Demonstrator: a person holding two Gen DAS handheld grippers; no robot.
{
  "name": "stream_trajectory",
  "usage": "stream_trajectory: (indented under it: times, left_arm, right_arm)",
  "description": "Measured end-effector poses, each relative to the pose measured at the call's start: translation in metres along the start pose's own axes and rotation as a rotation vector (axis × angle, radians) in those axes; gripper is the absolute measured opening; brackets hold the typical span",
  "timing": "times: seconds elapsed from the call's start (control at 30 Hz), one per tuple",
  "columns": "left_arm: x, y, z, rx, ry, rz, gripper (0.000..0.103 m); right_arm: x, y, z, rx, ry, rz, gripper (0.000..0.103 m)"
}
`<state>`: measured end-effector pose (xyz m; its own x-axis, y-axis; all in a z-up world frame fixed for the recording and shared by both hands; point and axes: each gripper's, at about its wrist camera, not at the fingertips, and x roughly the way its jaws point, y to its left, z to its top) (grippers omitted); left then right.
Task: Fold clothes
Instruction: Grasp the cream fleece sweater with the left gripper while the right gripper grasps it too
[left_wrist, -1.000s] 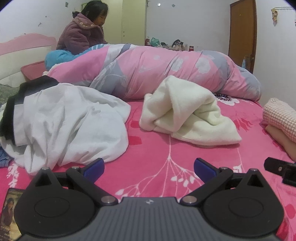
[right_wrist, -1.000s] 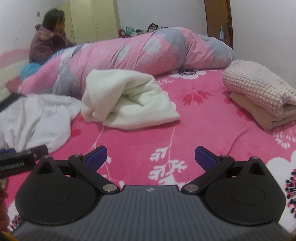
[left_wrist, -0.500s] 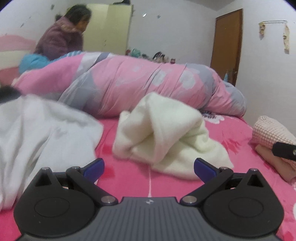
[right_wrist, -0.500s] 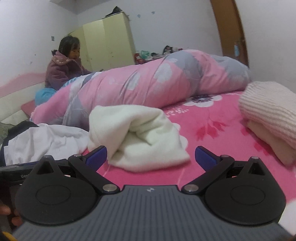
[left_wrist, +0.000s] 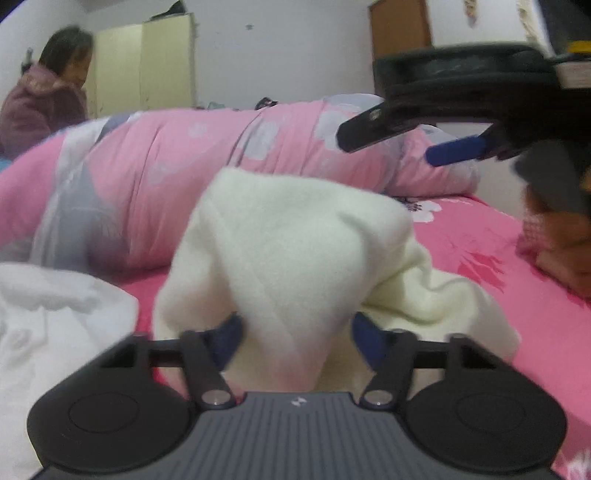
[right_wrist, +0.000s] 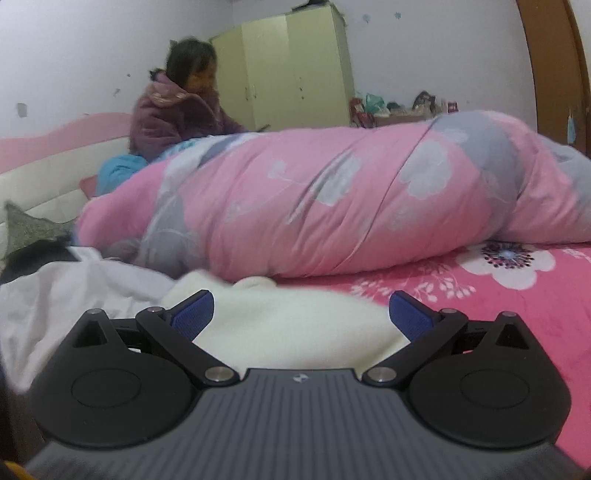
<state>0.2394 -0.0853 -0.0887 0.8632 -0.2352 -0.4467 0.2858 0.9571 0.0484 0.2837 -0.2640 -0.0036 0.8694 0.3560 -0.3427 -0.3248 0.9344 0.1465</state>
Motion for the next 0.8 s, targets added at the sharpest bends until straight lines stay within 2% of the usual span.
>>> stream_trajectory:
  times: [0.1,0.13,0.17,0.23,0.3,0.33,0.37,0.4,0.47,0.6,0.73,0.8]
  left_arm:
    - [0.006,0.009,-0.003,-0.078,-0.012,-0.049,0.026]
    - [0.004,0.008,-0.005,-0.070,-0.022,-0.051,0.019]
    - [0.001,0.006,-0.006,-0.060,-0.033,-0.053,0.018]
    - [-0.011,0.000,-0.010,-0.012,-0.060,-0.036,0.013]
    - [-0.025,-0.002,-0.012,-0.006,-0.079,-0.040,0.012]
    - [-0.035,-0.001,-0.013,-0.014,-0.091,-0.042,0.012]
    - [-0.044,-0.001,-0.012,-0.019,-0.097,-0.038,0.012]
    - [-0.056,0.000,-0.014,-0.026,-0.102,-0.044,0.012]
    - [-0.087,0.001,-0.018,-0.039,-0.120,-0.074,0.011]
    - [-0.154,-0.006,-0.035,0.014,-0.155,-0.158,0.011]
    - [-0.221,-0.006,-0.063,0.070,-0.156,-0.262,0.011]
    - [-0.243,-0.003,-0.085,0.057,-0.117,-0.310,0.011]
  right_arm:
    - [0.042,-0.010,0.005,-0.008,0.030,-0.043,0.100]
    - [0.052,-0.013,0.004,-0.006,0.047,-0.063,0.099]
    - [0.062,-0.016,0.002,0.003,0.074,-0.073,0.094]
    - [0.074,-0.021,-0.005,0.048,0.155,-0.052,0.075]
    - [0.069,-0.023,-0.010,0.110,0.201,-0.002,0.045]
    - [0.061,-0.020,-0.010,0.104,0.208,0.006,0.038]
    - [0.052,-0.015,-0.010,0.082,0.218,0.011,0.026]
    - [0.042,-0.009,-0.011,0.062,0.230,0.018,0.021]
    - [0.018,0.002,-0.015,0.027,0.259,0.038,0.015]
    - [-0.042,0.028,-0.027,-0.010,0.275,0.090,0.011]
    - [-0.092,0.051,-0.055,-0.012,0.295,0.143,0.010]
    - [-0.121,0.064,-0.077,-0.008,0.314,0.173,0.010]
